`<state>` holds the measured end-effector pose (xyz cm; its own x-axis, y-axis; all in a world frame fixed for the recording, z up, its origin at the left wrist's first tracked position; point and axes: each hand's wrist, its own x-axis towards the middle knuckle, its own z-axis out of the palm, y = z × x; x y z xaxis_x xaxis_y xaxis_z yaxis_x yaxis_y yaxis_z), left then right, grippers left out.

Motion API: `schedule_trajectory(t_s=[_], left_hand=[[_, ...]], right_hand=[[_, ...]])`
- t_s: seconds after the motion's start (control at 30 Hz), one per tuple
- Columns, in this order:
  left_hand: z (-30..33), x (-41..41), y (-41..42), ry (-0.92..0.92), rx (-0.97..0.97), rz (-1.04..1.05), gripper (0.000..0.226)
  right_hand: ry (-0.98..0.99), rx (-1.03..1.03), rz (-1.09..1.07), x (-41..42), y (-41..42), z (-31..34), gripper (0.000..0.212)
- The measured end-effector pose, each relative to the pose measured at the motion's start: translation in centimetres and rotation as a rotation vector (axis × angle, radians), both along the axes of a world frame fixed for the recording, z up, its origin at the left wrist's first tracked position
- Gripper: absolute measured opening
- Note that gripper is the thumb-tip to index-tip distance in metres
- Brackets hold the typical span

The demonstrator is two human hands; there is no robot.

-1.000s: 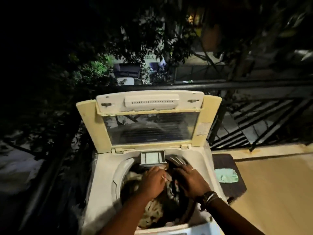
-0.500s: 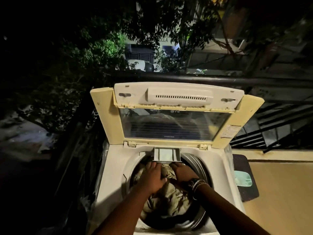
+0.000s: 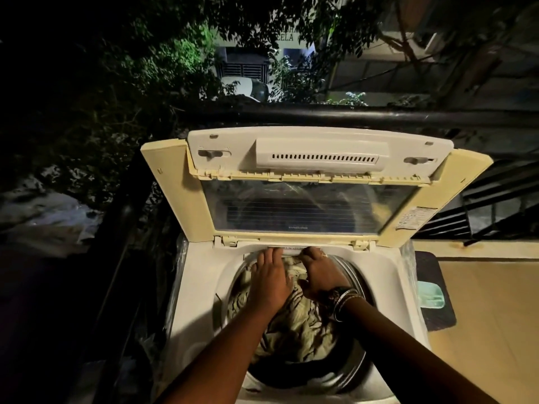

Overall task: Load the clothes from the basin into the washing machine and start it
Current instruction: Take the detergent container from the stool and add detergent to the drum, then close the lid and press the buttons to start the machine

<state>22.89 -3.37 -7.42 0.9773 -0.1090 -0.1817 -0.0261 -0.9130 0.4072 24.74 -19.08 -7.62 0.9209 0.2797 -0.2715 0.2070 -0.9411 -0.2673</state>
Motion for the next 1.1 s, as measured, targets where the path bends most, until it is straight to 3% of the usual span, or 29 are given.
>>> schedule_trajectory(t_s=[0.13,0.23,0.33,0.43,0.7,0.83,0.93,1.1], left_hand=[[0.2,0.0,0.3,0.026,0.027,-0.025,0.075],[1.1,0.2,1.0,-0.007,0.039,-0.046,0.065],[2.5,0.5,1.9,-0.115,0.032,-0.049,0.058],[4.4,0.6,2.9,-0.214,0.014,-0.071,0.068],[14.7,0.2,3.4,-0.773,-0.102,-0.162,0.053],[21.6,2.1,3.7,-1.002,-0.098,-0.164,0.058],[26.0,4.4,3.7,-0.955,0.012,-0.173,0.078],[27.6,7.3,3.0,-0.512,0.205,-0.24,0.116]], right_hand=[[0.004,0.011,-0.001,-0.4,0.0,0.4,0.061],[-0.02,0.045,-0.003,-0.7,-0.5,1.2,0.061],[-0.138,0.115,-0.019,-0.8,-1.0,3.2,0.055],[-0.282,0.148,0.002,-0.9,-1.4,6.1,0.051],[-0.848,0.318,0.053,-2.0,-2.6,17.4,0.049],[-1.033,0.319,0.037,-0.3,-2.9,23.3,0.05],[-1.047,0.281,0.023,2.0,-2.0,27.0,0.061],[-0.753,0.139,-0.027,5.2,-0.6,29.0,0.081]])
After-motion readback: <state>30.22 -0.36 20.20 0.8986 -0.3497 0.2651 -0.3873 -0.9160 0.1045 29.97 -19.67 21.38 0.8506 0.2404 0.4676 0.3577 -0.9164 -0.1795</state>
